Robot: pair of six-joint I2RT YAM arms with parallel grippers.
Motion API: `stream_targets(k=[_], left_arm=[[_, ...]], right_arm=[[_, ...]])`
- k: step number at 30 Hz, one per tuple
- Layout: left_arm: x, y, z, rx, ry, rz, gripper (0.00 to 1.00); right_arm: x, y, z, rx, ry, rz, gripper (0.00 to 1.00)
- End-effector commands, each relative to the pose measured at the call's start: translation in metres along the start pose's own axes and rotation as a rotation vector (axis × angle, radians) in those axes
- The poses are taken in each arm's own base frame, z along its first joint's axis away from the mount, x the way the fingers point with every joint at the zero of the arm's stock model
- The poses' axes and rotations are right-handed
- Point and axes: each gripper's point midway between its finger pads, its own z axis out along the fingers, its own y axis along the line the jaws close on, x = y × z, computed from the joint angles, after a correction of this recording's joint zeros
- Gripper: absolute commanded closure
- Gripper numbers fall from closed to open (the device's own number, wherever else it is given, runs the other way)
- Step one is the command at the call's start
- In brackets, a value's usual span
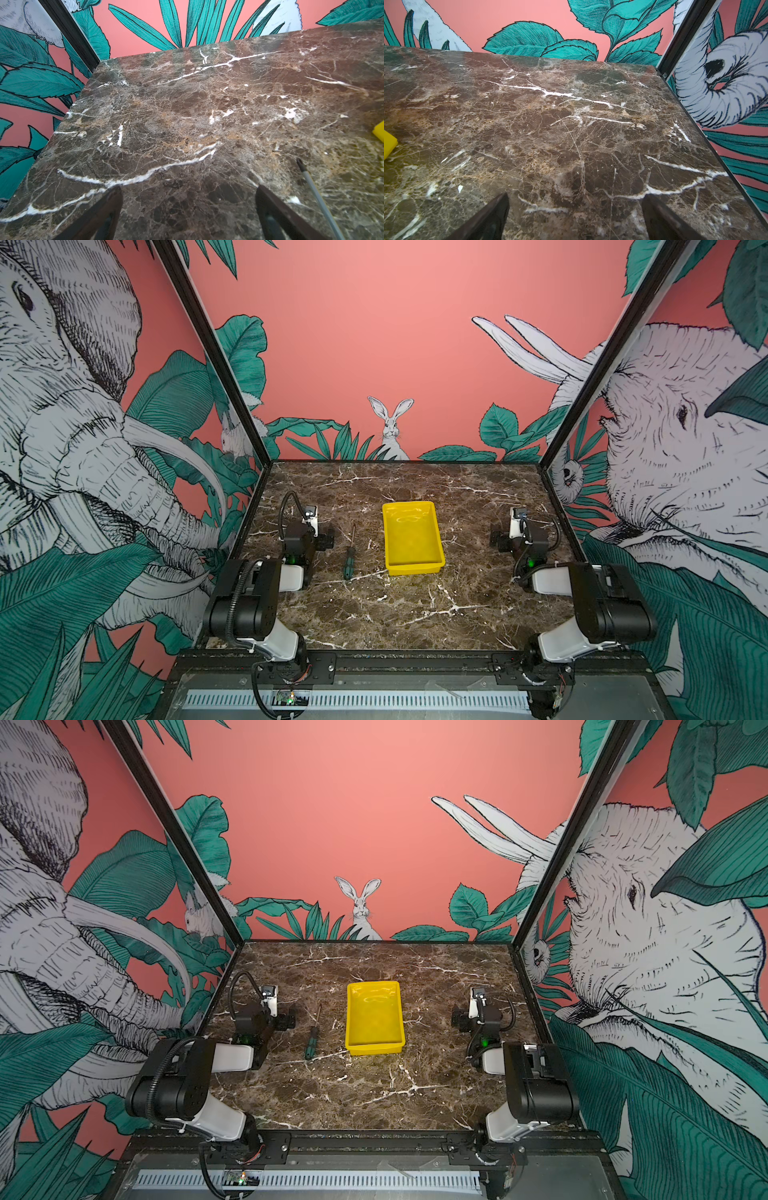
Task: Put the screwdriver in the bin
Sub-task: Pick up the screwdriver from the middle-left of the table.
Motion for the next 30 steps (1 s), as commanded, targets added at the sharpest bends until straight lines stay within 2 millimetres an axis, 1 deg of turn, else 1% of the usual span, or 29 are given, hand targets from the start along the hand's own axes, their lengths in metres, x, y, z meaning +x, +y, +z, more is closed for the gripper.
stream_targets(k=[1, 7, 8, 9, 11, 12, 14, 16, 18, 19, 21, 22, 23, 24, 26, 28, 30], left_arm=[[-0.011, 0.005, 0.002, -0.018, -0.033, 0.008, 0.00], [-0.011, 0.004, 0.001, -0.016, -0.033, 0.007, 0.00], [-0.012, 0.009, 0.001, -0.035, -0.037, 0.005, 0.00], [-0.014, 0.016, 0.000, -0.084, -0.041, -0.010, 0.00], [-0.017, 0.032, -0.005, -0.169, -0.029, -0.047, 0.00], [-0.017, 0.032, -0.006, -0.168, 0.002, -0.050, 0.00], [-0.030, 0.037, -0.009, -0.185, 0.008, -0.043, 0.00], [-0.041, 0.044, -0.018, -0.213, 0.035, -0.062, 0.00], [-0.060, 0.048, -0.030, -0.219, 0.028, -0.096, 0.00], [-0.068, 0.047, -0.034, -0.205, 0.029, -0.104, 0.00], [-0.079, 0.045, -0.045, -0.183, 0.103, -0.160, 0.00], [-0.081, 0.044, -0.049, -0.177, 0.141, -0.193, 0.00], [-0.087, 0.044, -0.054, -0.168, 0.175, -0.228, 0.00], [-0.092, 0.037, -0.058, -0.127, 0.206, -0.241, 0.00], [-0.103, 0.024, -0.064, -0.042, 0.205, -0.253, 0.00], [-0.111, 0.018, -0.072, -0.007, 0.169, -0.317, 0.00], [-0.112, 0.012, -0.079, 0.022, 0.157, -0.371, 0.00]], right_arm=[[-0.007, -0.002, 0.002, 0.012, -0.020, 0.002, 0.01], [-0.006, -0.002, 0.002, 0.012, -0.019, 0.003, 0.01], [-0.006, -0.004, 0.002, 0.024, -0.018, 0.008, 0.01], [-0.005, -0.009, 0.001, 0.051, -0.016, 0.018, 0.01], [-0.006, -0.011, 0.001, 0.066, -0.024, 0.024, 0.01], [-0.005, -0.012, 0.001, 0.069, -0.019, 0.023, 0.01], [-0.006, -0.011, 0.000, 0.064, -0.027, 0.024, 0.01], [-0.011, -0.015, -0.006, 0.086, -0.041, 0.036, 0.01], [-0.018, -0.018, -0.012, 0.103, -0.033, 0.039, 0.01], [-0.021, -0.018, -0.015, 0.102, -0.021, 0.043, 0.01], [-0.026, -0.018, -0.023, 0.099, 0.018, 0.070, 0.01], [-0.031, -0.018, -0.026, 0.092, 0.022, 0.083, 0.01], [-0.037, -0.016, -0.031, 0.080, 0.031, 0.099, 0.01], [-0.043, -0.013, -0.035, 0.061, 0.038, 0.117, 0.01], [-0.059, -0.004, -0.041, 0.000, 0.046, 0.131, 0.01], [-0.073, 0.005, -0.045, -0.055, 0.086, 0.149, 0.01], [-0.079, 0.000, -0.049, -0.025, 0.166, 0.195, 0.01]])
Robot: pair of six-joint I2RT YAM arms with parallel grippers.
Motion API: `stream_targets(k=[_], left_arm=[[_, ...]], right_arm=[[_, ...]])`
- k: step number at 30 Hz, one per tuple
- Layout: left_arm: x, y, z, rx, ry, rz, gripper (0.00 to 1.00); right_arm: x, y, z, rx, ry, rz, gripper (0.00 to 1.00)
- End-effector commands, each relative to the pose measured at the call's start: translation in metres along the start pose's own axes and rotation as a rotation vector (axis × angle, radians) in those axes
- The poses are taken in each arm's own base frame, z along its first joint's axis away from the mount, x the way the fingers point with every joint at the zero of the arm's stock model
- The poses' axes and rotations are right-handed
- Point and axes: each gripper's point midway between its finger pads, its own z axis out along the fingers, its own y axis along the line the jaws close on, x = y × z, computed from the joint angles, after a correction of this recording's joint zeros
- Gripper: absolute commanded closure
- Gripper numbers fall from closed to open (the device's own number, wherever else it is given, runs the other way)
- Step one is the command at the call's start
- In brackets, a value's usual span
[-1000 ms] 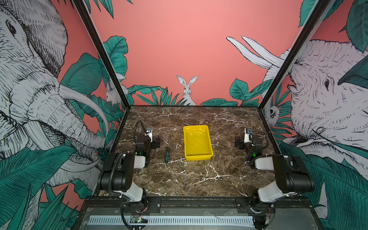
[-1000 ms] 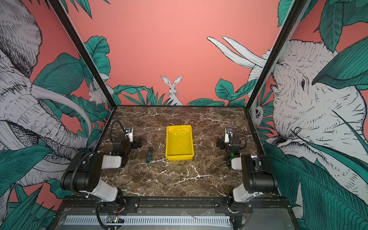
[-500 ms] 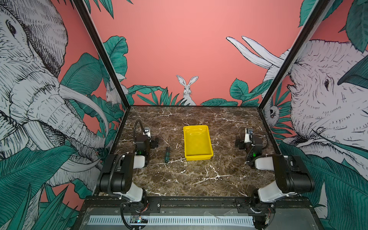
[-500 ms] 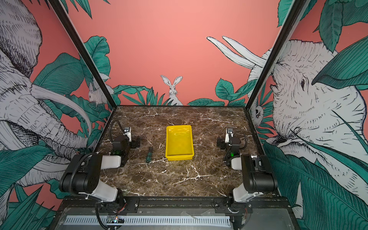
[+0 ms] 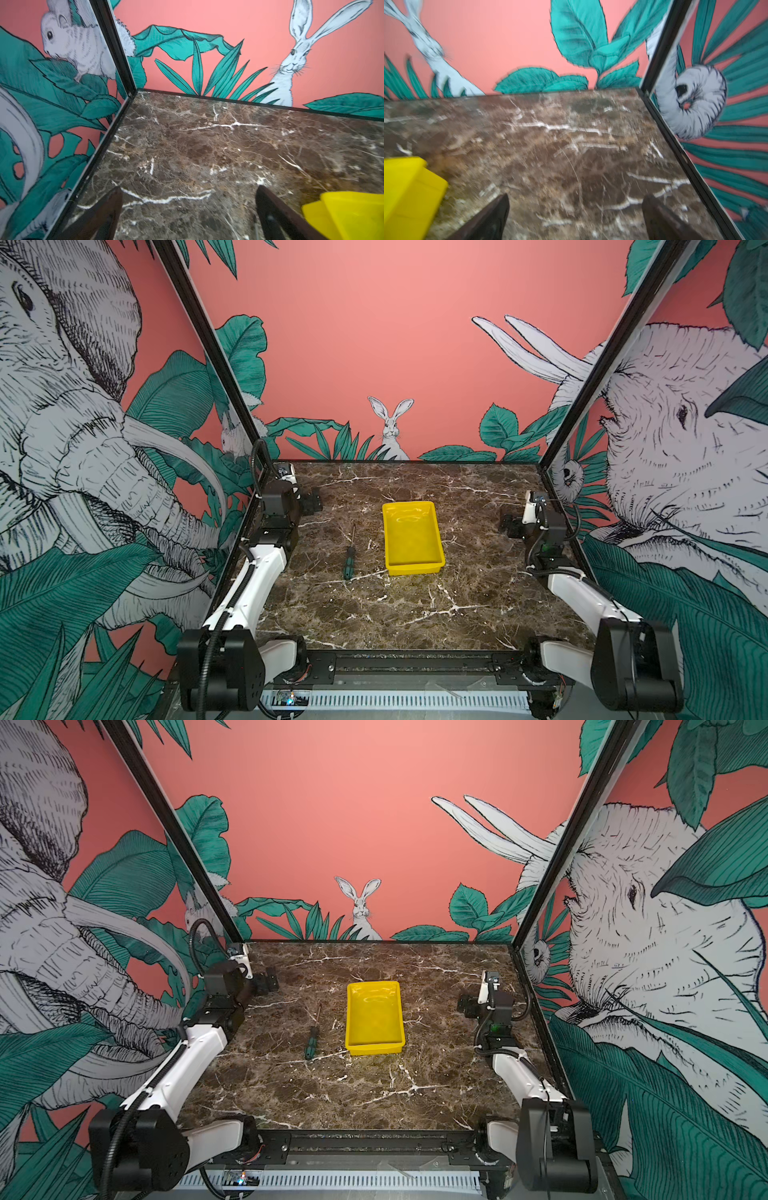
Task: Put the screwdriver in the bin
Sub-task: Pick up the screwdriver from the middle-left of the table.
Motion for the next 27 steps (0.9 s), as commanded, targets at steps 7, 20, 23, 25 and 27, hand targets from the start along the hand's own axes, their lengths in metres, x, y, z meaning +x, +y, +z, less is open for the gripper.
stream_targets(k=[7, 20, 23, 25, 27], left_arm=[[0.083, -0.035, -0.029, 0.060, 0.273, -0.068, 0.00], [0.198, -0.075, -0.051, 0.089, 0.599, 0.011, 0.00], [0.208, -0.074, -0.051, 0.084, 0.634, 0.029, 0.01], [0.214, -0.071, -0.049, 0.067, 0.653, 0.042, 0.02], [0.220, -0.072, -0.046, 0.065, 0.679, 0.055, 0.05]], right_arm=[[0.030, 0.021, -0.029, -0.101, 0.370, 0.065, 0.01], [0.109, 0.047, -0.044, -0.255, 0.528, 0.155, 0.01], [0.113, 0.051, -0.048, -0.281, 0.530, 0.174, 0.01], [0.113, 0.054, -0.051, -0.292, 0.526, 0.185, 0.01], [0.110, 0.058, -0.055, -0.313, 0.519, 0.202, 0.01]])
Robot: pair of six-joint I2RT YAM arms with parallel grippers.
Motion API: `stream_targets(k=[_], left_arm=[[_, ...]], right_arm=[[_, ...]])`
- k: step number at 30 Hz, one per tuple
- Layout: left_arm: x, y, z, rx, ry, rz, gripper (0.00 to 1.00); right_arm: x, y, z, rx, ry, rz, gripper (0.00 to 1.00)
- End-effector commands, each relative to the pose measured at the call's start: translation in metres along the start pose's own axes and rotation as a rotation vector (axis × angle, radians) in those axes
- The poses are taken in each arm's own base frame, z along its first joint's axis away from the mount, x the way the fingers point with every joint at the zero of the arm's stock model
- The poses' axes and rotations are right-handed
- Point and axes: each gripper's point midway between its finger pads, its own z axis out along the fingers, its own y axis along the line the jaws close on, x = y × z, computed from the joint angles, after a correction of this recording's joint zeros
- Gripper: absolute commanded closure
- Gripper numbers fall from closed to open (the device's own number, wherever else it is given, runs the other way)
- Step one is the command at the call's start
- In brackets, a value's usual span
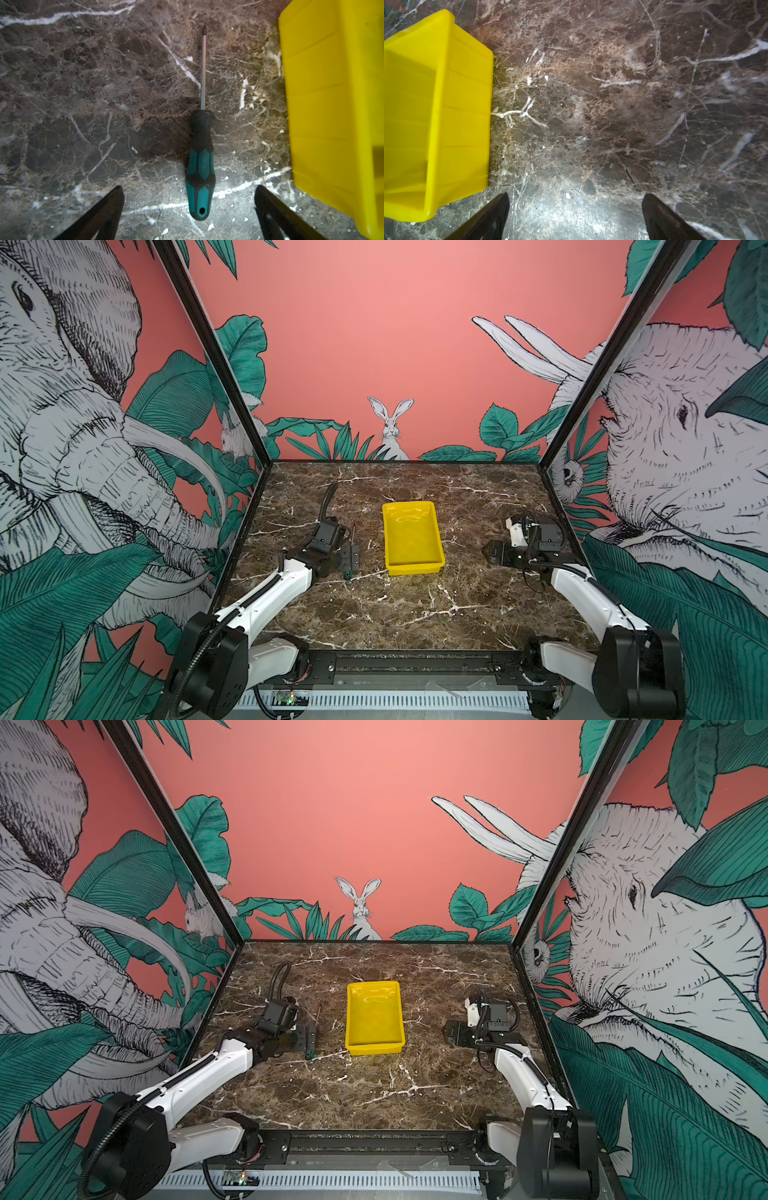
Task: Put the screwdriver in the bin
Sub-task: Pick up the screwdriver from the middle-left of the table.
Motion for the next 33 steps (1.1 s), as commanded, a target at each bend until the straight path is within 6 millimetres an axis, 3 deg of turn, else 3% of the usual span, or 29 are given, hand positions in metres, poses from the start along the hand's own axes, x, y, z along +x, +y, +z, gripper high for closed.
stream_targets(k=[1, 5, 14, 22, 33], left_arm=[[0.011, 0.003, 0.008, -0.024, 0.051, 0.006, 0.07], [-0.001, -0.001, 0.020, -0.034, 0.053, 0.062, 0.13], [-0.009, -0.021, 0.039, 0.026, 0.101, 0.023, 0.28], [-0.005, -0.024, 0.045, 0.032, 0.119, 0.015, 0.41], [0.003, -0.027, 0.052, 0.023, 0.163, 0.036, 0.57]], right_arm=[[-0.011, 0.016, -0.009, -0.078, -0.056, 0.009, 0.01], [-0.017, 0.033, -0.016, -0.168, -0.088, 0.019, 0.01], [-0.023, 0.040, -0.029, -0.189, -0.119, 0.052, 0.01], [-0.029, 0.044, -0.023, -0.221, -0.092, 0.082, 0.01], [-0.020, 0.043, -0.022, -0.216, -0.059, 0.111, 0.01]])
